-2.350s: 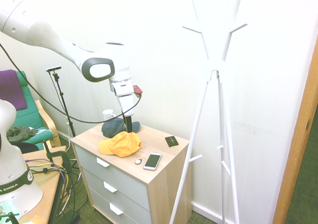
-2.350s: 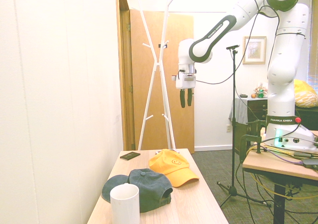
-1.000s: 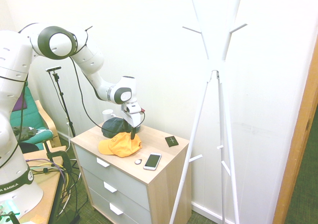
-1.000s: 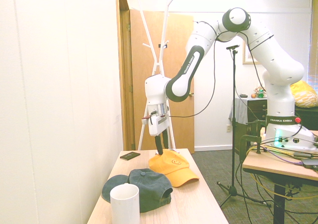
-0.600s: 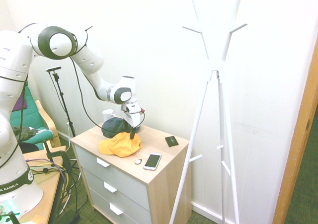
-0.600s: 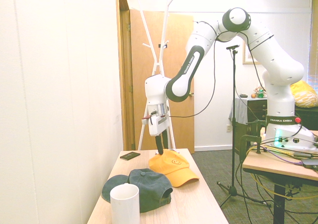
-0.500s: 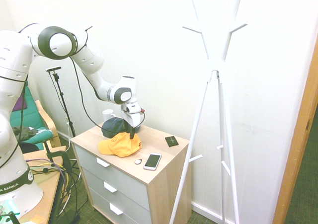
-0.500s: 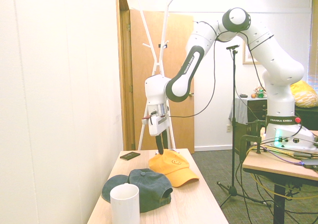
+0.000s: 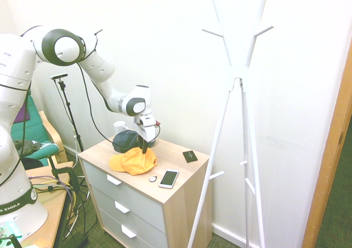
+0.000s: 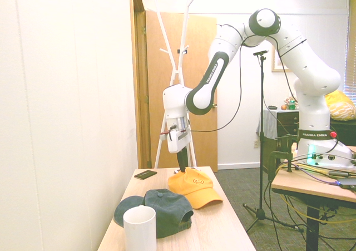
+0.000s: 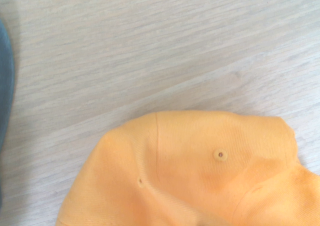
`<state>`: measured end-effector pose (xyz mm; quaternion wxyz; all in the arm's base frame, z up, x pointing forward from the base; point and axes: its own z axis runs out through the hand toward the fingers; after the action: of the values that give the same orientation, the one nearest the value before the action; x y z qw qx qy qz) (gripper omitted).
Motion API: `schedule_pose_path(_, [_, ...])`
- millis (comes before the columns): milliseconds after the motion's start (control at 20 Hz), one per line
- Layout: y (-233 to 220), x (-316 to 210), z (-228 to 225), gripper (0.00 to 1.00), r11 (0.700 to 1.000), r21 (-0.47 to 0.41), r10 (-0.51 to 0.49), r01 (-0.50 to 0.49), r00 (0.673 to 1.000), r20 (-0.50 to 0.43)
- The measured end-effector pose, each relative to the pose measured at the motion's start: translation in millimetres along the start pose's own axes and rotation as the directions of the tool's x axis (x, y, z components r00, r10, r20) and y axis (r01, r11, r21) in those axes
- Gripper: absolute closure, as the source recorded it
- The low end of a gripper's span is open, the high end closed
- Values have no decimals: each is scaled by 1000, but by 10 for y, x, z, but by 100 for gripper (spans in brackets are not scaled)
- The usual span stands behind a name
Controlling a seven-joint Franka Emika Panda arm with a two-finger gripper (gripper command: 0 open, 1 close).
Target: Hang the cap
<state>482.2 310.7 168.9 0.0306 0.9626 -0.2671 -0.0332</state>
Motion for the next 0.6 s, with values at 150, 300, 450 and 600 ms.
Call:
schedule_pose_path(150, [2, -10, 7, 100, 1000, -1, -1, 1, 1000, 0])
schedule_pose_path(300, [7, -17, 14, 100, 1000, -3, -2, 2, 1000, 1])
schedule_pose_path(450, [8, -20, 12, 100, 1000, -4, -3, 3, 1000, 1])
schedule_pose_path(600, [43, -29, -15, 100, 998, -51, -39, 38, 999, -23])
